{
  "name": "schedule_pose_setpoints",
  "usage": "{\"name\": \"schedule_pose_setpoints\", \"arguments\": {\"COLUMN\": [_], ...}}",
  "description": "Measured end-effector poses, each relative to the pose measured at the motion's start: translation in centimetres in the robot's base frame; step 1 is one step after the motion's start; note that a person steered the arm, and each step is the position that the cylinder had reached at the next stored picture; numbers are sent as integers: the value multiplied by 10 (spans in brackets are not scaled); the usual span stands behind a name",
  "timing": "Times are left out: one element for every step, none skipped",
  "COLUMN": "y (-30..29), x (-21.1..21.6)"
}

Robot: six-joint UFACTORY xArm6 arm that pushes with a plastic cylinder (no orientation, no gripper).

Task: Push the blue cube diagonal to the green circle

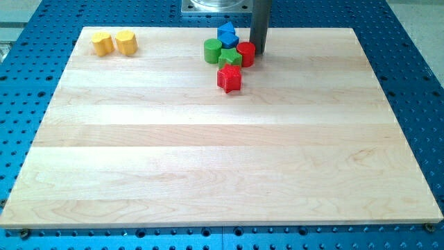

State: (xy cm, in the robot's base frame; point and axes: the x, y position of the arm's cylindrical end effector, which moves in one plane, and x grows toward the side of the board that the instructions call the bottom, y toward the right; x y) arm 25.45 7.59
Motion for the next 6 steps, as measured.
{"name": "schedule_pose_setpoints", "arguments": {"y": [-8, -54, -87, -93, -132, -246], "x": [-44, -44, -44, -59, -60, -60]}}
